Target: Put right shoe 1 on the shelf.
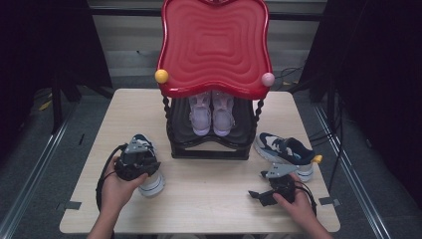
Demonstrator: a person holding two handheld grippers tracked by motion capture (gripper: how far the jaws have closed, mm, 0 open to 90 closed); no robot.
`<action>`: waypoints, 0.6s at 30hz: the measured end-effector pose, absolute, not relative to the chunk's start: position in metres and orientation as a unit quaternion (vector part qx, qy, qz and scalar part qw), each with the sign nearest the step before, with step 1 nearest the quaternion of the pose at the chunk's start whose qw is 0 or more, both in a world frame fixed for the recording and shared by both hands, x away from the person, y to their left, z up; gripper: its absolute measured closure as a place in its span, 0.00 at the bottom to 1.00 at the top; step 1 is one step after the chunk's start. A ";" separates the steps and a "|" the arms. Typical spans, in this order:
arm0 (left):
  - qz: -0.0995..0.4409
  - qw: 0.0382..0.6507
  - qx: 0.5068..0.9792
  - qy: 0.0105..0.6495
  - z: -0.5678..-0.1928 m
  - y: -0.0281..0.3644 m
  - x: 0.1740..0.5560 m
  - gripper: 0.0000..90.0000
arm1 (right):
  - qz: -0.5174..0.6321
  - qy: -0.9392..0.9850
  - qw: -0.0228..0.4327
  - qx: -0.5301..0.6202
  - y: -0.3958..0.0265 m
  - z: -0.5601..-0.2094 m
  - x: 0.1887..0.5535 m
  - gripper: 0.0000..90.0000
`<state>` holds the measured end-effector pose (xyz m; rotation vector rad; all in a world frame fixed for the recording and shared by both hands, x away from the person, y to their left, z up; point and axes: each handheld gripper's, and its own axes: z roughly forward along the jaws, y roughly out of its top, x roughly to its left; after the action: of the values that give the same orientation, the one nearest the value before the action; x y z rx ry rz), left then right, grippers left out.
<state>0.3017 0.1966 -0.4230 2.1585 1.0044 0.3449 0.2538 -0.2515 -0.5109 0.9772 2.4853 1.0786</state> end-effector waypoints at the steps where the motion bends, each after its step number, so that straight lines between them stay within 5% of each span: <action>1: 0.137 0.356 0.839 0.387 -0.421 0.197 0.301 0.73 | 0.371 0.856 0.130 0.337 -0.251 -0.511 0.254 0.14; 11: 0.121 0.355 0.854 0.360 -0.415 0.208 0.294 0.52 | 0.371 0.856 0.130 0.336 -0.251 -0.511 0.254 0.14; 16: 0.115 0.339 0.867 0.348 -0.417 0.210 0.292 0.52 | 0.371 0.856 0.130 0.336 -0.251 -0.511 0.254 0.14; 18: 0.113 0.329 0.874 0.338 -0.421 0.207 0.291 0.59 | 0.371 0.856 0.130 0.336 -0.251 -0.511 0.254 0.14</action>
<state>0.2909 0.2074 -0.4206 2.2875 0.8835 0.2969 0.2537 -0.2515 -0.5109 0.9774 2.4854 1.0782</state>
